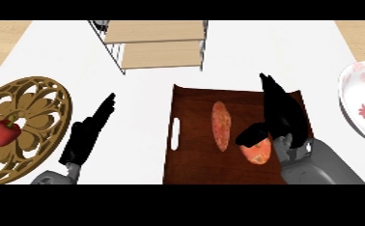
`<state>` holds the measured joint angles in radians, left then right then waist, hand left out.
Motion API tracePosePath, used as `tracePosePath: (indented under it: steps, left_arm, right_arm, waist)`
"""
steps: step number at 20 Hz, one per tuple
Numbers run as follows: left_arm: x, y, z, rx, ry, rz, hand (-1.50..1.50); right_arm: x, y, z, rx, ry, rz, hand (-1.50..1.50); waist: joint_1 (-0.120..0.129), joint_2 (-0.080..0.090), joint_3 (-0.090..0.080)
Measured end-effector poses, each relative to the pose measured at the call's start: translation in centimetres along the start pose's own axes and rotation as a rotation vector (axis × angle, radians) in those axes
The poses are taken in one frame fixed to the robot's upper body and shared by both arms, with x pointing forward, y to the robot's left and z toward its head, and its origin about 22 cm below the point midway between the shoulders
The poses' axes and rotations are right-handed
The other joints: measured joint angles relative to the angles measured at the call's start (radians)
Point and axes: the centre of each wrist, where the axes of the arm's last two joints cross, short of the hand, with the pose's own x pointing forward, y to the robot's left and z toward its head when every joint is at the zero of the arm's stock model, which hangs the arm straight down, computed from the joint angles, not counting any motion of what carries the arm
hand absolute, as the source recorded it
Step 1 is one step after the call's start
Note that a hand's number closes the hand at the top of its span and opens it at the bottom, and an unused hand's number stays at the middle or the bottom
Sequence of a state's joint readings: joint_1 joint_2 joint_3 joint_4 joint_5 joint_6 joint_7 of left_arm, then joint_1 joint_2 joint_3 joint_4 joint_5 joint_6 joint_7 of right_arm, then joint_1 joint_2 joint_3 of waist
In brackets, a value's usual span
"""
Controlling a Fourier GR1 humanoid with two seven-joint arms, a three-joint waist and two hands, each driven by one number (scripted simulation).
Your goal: Pick the sweet potato from the tray and place it in the tiered shelf
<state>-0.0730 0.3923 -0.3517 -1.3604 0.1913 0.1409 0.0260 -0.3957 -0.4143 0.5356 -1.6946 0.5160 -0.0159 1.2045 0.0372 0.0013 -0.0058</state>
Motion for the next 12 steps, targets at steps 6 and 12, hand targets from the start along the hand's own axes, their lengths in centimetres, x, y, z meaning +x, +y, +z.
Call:
tracePosePath:
  steps: [6,12]
  left_arm:
    - [-0.3,0.5,0.0,0.008,0.003,0.000,0.00]
    - [-0.5,0.6,0.2,0.025,0.002,0.004,0.00]
  right_arm:
    - [4.4,2.2,-0.9,0.092,0.017,0.030,-1.50]
    - [6.9,4.9,-2.1,0.156,0.081,0.065,-1.50]
  waist:
    - [-0.005,0.000,0.002]
    - [-0.017,-0.002,0.003]
